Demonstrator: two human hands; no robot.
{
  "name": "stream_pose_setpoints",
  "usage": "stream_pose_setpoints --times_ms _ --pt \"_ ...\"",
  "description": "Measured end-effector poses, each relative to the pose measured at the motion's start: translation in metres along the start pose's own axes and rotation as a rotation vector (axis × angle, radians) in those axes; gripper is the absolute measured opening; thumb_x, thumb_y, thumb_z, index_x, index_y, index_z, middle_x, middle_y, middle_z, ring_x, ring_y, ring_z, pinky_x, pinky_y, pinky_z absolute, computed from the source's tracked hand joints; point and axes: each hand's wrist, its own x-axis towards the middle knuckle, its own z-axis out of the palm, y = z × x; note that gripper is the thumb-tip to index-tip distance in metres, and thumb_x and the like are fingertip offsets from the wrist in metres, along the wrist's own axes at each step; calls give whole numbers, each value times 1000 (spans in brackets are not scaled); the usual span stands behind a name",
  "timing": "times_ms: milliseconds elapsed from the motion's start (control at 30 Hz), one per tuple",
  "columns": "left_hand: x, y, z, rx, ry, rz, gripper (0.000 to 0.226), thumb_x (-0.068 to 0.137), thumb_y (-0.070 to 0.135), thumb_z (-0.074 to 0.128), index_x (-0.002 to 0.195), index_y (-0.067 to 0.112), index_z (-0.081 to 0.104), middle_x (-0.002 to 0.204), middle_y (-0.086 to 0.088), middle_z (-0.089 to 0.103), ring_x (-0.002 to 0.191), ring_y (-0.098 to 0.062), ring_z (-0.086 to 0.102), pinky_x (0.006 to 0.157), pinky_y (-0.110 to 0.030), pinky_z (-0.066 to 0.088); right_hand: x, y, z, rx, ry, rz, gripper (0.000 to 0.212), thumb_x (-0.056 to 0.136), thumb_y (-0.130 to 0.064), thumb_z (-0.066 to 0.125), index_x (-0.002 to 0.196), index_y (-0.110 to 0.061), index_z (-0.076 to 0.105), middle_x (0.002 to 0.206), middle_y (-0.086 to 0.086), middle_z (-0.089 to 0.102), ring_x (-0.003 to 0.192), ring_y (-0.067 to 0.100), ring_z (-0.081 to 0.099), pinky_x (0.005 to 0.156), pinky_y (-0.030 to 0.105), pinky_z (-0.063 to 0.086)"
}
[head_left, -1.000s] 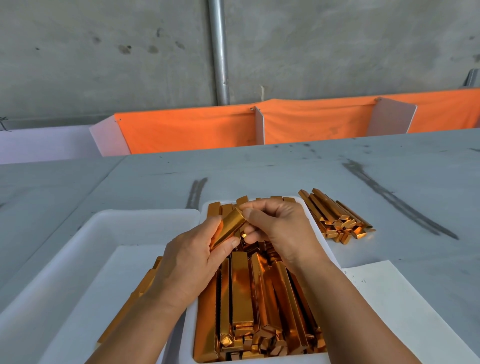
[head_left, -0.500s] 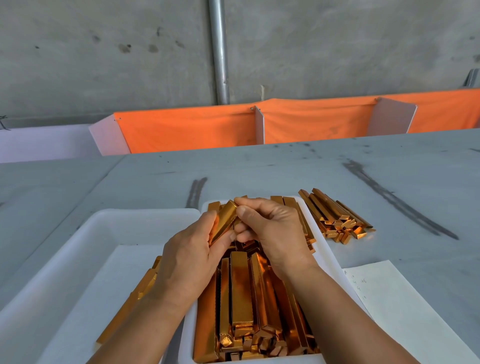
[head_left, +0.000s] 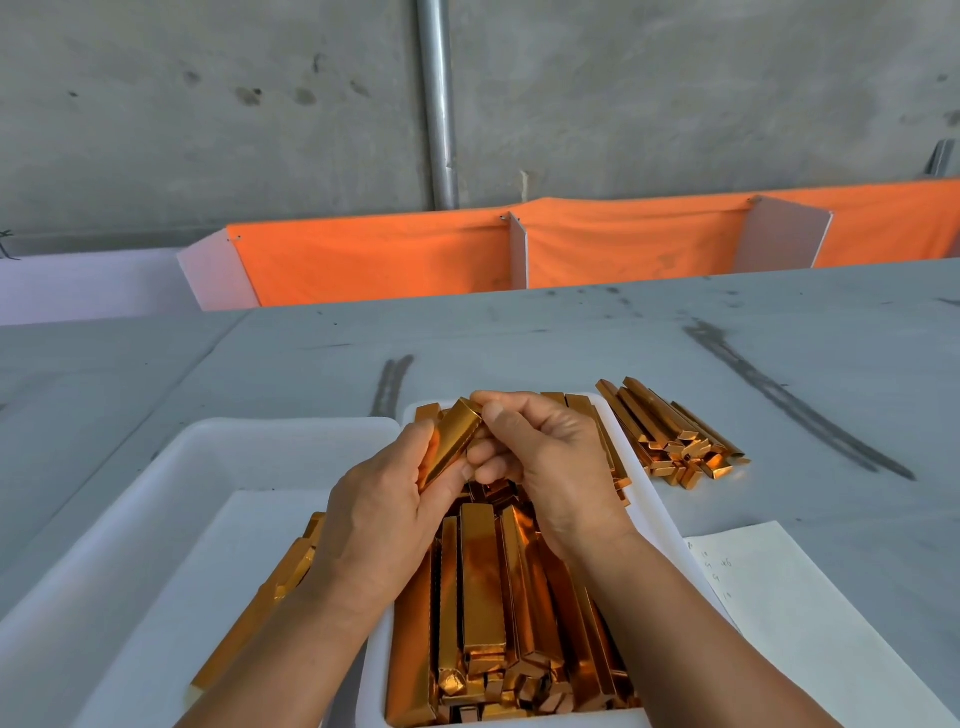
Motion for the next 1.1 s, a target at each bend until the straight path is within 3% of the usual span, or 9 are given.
stream_pose_setpoints --times_ms 400,567,667,767,900,1100 --pt "-1 -1 -2 70 -34 55 53 83 65 38 110 23 55 69 13 51 59 -8 53 54 -21 44 7 -11 -13 94 -24 216 17 88 0 66 83 -10 79 68 17 70 50 17 65 46 19 54" --pt "-1 2 -1 116 -17 36 57 83 63 37 114 21 57 72 13 51 60 -9 53 54 -17 41 2 -5 -9 -179 35 37 25 94 -6 63 88 -25 79 66 10 71 52 16 63 56 22 54" --pt "-1 1 1 104 1 0 50 85 57 46 116 19 57 72 12 51 61 -10 55 55 -22 47 -2 0 -4 -231 20 -60 32 96 -5 59 95 -31 76 66 5 72 55 11 66 62 20 54" --pt "-1 0 2 97 17 -20 46 86 54 50 116 20 56 72 13 51 60 -10 55 55 -20 47 -2 3 0 -246 9 -111 26 94 -5 63 101 -27 75 68 3 73 57 10 67 62 19 54" --pt "-2 0 1 107 19 -2 54 85 61 39 117 21 55 76 13 54 63 -9 57 57 -22 51 0 3 1 -189 49 -78 17 91 -7 68 99 -20 76 69 6 73 56 12 66 60 19 55" --pt "-2 3 1 135 34 29 53 85 60 41 114 19 57 72 15 48 57 -7 50 51 -14 38 1 1 -1 -77 63 -1 11 90 -5 67 92 -12 75 73 13 74 56 13 68 60 18 55"
